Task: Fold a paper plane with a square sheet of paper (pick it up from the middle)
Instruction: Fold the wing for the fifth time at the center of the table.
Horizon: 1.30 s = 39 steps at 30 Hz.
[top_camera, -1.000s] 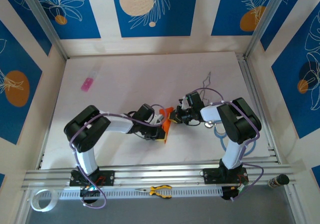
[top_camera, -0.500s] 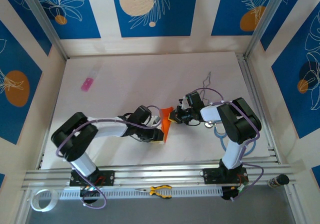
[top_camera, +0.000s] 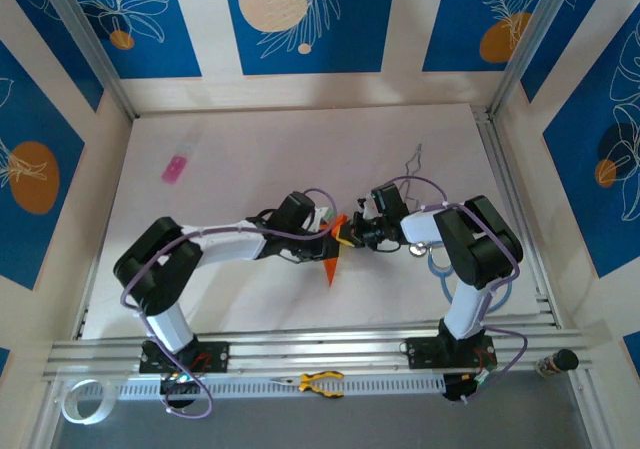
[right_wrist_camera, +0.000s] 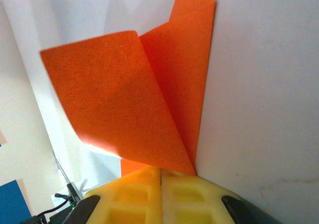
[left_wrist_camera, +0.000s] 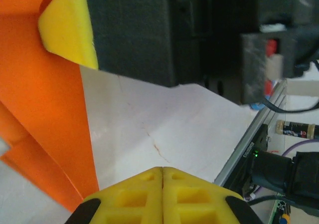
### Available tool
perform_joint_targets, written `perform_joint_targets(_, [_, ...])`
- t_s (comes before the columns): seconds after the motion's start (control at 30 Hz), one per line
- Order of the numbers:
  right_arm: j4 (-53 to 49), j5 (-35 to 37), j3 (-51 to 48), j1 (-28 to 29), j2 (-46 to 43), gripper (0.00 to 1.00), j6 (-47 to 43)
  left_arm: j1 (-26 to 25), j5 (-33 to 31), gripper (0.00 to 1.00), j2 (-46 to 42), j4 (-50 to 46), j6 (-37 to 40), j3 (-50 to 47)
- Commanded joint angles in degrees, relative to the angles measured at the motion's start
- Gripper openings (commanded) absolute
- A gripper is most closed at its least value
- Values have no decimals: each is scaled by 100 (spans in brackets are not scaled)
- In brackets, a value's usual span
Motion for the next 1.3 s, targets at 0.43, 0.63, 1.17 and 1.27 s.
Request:
perform_joint_targets(0.43, [-357, 353, -148, 141, 187, 6, 29, -43, -417, 6, 604, -230, 318, -177])
perform_joint_targets(0.63, [-375, 318, -113, 139, 164, 7, 20, -54, -298, 3, 708, -3, 278, -504])
perform_joint_targets(1.17, [-852, 309, -350, -167, -1484, 10, -310, -52, -2, 0, 479, -253, 990, -969])
perform_joint_targets(1.27, [-762, 131, -552, -99, -1711, 10, -433, -50, 101, 0, 497, -278, 1138, -967])
